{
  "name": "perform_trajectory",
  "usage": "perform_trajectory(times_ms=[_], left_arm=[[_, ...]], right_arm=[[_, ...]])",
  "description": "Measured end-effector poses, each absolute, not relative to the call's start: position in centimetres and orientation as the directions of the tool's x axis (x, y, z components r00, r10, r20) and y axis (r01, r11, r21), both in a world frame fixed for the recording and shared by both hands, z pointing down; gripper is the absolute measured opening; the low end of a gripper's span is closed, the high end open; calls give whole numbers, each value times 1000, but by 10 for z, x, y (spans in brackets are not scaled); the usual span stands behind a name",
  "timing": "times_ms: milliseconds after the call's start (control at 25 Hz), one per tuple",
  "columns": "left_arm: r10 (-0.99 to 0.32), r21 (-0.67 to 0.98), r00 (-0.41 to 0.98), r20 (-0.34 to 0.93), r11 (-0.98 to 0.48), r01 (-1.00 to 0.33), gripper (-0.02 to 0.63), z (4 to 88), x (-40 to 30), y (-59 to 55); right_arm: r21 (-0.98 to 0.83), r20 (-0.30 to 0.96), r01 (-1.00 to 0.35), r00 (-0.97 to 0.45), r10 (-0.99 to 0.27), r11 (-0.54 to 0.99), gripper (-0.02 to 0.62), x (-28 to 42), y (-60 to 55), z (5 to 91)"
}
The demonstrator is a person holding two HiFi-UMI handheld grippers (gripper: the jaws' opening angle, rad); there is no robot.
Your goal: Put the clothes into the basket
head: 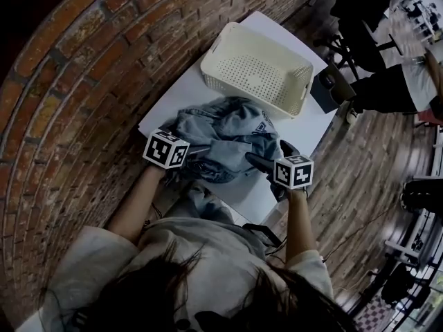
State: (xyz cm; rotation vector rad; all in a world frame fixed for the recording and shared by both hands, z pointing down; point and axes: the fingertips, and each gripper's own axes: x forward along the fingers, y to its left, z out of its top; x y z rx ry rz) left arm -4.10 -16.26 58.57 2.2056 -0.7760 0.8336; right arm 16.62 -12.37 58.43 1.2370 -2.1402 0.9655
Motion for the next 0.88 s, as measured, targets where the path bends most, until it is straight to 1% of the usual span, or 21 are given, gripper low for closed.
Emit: perform_trajectory(times_ms=[160,320,520,720,760,800,880], left_arm=[[-242,393,624,743,-598,-699,588,608,-36,-162],[-220,378,617,756,-623,-685,588,624,-29,-168],[-178,422,649,740,-629,-653,588,635,-17,-165],[-180,432,667,723,-636,-639,588,639,-7,-164],[-169,445,678,716,-638,-629,586,639,-5,-164],[-156,459,689,708,-639,-617,584,639,-3,-164],[-131,486,707,695,-639,-596,573,637,-1,-164]], right_arm=[[-403,740,-864,-501,-448,302,580,174,-124,622],[-470,721,-831,-556,-414,297,580,169,-128,644],[-507,684,-790,-612,-397,343,580,154,-130,646],[-526,688,-752,-651,-322,397,578,118,-130,648],[-548,674,-736,-670,-311,398,568,108,-128,647],[-568,659,-723,-686,-309,394,526,98,-126,646],[-586,639,-715,-697,-326,381,517,88,-125,644]])
